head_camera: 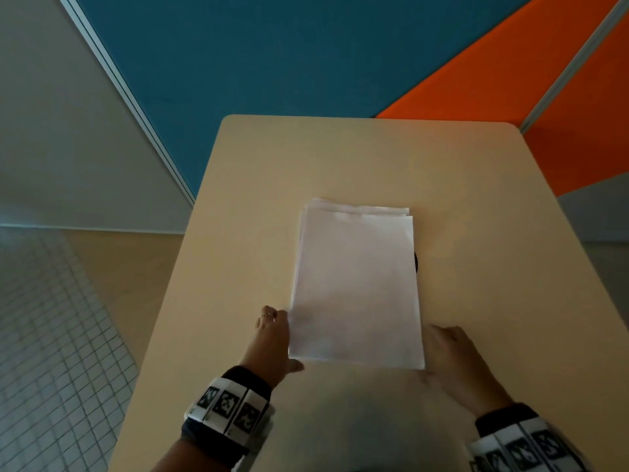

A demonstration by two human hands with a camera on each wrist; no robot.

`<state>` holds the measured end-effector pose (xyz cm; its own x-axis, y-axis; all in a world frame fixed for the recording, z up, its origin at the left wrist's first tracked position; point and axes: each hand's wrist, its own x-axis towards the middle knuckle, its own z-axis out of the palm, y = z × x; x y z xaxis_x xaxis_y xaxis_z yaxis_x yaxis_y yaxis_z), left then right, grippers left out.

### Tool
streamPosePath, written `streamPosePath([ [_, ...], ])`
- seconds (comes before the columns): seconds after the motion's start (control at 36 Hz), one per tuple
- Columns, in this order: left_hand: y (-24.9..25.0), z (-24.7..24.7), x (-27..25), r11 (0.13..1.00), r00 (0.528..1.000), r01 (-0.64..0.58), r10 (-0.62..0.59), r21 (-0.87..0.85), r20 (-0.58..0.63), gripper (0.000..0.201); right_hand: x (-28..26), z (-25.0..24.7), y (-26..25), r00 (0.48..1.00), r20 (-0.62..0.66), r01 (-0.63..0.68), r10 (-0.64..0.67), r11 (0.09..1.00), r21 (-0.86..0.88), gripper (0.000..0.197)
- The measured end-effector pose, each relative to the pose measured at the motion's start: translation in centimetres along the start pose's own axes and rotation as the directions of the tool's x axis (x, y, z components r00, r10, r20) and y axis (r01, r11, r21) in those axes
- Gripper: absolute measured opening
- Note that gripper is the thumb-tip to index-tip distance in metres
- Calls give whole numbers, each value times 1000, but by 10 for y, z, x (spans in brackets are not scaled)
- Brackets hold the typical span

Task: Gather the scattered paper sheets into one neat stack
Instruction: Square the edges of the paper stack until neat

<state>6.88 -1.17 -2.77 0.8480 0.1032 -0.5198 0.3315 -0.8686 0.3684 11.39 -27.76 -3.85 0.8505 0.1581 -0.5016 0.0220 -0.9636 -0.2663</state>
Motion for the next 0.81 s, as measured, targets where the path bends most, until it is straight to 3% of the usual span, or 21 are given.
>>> streamPosePath([
  [0.08, 5, -29, 16, 997, 996, -73, 73, -3, -51, 99, 17, -22, -3, 996, -60, 57, -61, 996, -69, 79],
  [0.14, 13, -47, 38, 989, 978, -149, 146, -7, -148, 91, 20, -29, -16, 966, -88, 227, -245, 958, -177, 93],
  [0.19, 25, -64, 67, 977, 957, -210, 214, 40, -198, 78, 18, -22, -30, 899, -51, 404, -435, 868, -289, 112],
  [0.25, 39, -76, 99, 964, 945, -247, 262, 102, -193, 69, 16, -8, -44, 861, 61, 492, -504, 800, -343, 119],
  [0.33, 59, -85, 143, 946, 944, -260, 290, 193, -154, 65, 20, 13, -55, 790, 133, 596, -598, 699, -394, 107],
  [0.44, 87, -89, 185, 916, 932, -300, 341, 267, -121, 61, 30, 24, -57, 728, 135, 662, -672, 639, -391, 89],
  [0.64, 108, -85, 226, 938, 975, -212, 223, 275, -8, 51, 36, 31, -52, 675, 64, 686, -735, 593, -422, 73],
  [0.81, 114, -84, 230, 942, 974, -211, 224, 260, -21, 42, 42, 27, -51, 666, -47, 667, -744, 623, -408, 56],
])
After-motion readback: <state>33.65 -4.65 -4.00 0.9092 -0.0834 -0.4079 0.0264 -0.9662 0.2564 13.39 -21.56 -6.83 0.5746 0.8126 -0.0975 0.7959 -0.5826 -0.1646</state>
